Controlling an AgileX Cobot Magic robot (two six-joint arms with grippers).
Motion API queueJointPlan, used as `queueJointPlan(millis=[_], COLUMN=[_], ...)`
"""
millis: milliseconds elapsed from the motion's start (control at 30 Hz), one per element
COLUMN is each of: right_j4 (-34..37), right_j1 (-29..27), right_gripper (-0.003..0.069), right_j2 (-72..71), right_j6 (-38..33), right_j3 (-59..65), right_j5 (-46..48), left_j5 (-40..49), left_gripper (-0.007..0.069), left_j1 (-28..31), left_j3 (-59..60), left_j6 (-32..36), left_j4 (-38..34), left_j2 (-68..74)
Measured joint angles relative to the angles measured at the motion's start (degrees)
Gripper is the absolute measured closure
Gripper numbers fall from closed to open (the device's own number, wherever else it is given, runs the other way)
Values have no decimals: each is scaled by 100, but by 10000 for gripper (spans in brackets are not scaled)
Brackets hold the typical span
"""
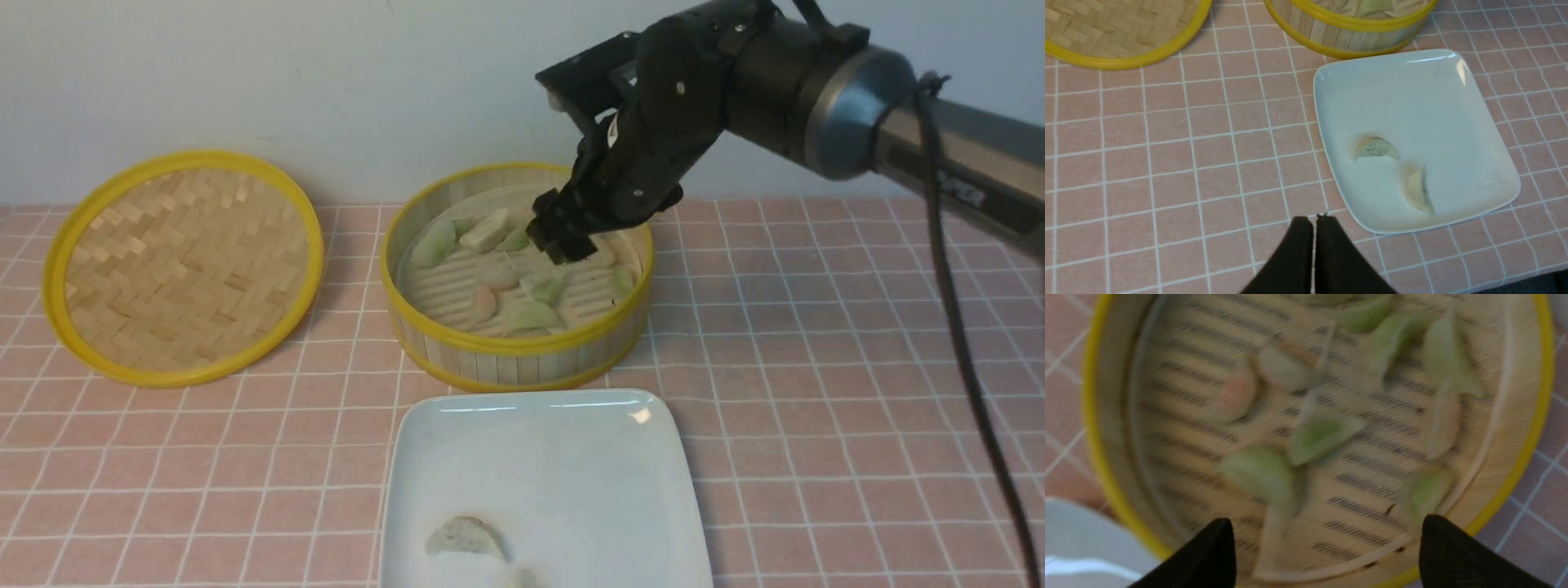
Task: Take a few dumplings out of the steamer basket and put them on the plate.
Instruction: Use the right arm to grab a dumpling from inside the steamer
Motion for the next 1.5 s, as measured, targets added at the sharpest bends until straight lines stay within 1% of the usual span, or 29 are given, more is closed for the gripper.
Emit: queueJointPlan(millis=[67, 233, 267, 500, 633, 700, 733, 800, 833, 867, 1033, 1267, 1300, 1400, 1467, 1500], right_j4=[59, 181, 318, 946, 1100, 1110, 1101, 1094, 1112, 1118, 1112, 918, 916, 1000, 1081, 1229], right_j1=[-164, -190, -190, -190, -190, -190, -190, -190, -190, -190, -190, -196, -196, -196, -196, -198], right_gripper=[110, 110, 110, 111, 127, 156, 182, 279, 315, 335, 333, 333, 333, 333, 333, 333], right_j2=[509, 1077, 1234, 1626, 1806, 1829, 1835, 1854, 1856, 1856, 1825, 1334, 1041, 491, 192, -126], right_j6=[-80, -109, -109, -52, -10, 2, 12, 25, 38, 38, 38, 38, 38, 2, -37, -121], right_j3=[-506, -1032, -1150, -1193, -1195, -1222, -1235, -1235, -1242, -1241, -1241, -1235, -1235, -1235, -1216, -1104], right_j5=[47, 54, 7, -228, -330, -360, -372, -425, -478, -487, -434, 312, 614, 1222, 1312, 1330], left_j5=[0, 0, 0, 0, 0, 0, 0, 0, 0, 0, 0, 0, 0, 0, 0, 0], left_gripper=[631, 631, 631, 631, 631, 631, 631, 631, 631, 631, 631, 631, 631, 631, 631, 631], left_j1=[0, 0, 0, 0, 0, 0, 0, 0, 0, 0, 0, 0, 0, 0, 0, 0], left_j3=[0, 0, 0, 0, 0, 0, 0, 0, 0, 0, 7, 7, 7, 7, 7, 7], left_j6=[-4, -45, -72, -93, -93, -93, -93, -93, -93, -93, -93, -96, -96, -96, -96, -96], left_j4=[0, 0, 0, 2, 2, 7, 7, 7, 7, 7, 7, 7, 7, 7, 7, 0], left_j2=[0, 0, 0, 0, 0, 0, 0, 0, 0, 0, 0, 0, 0, 0, 0, 0])
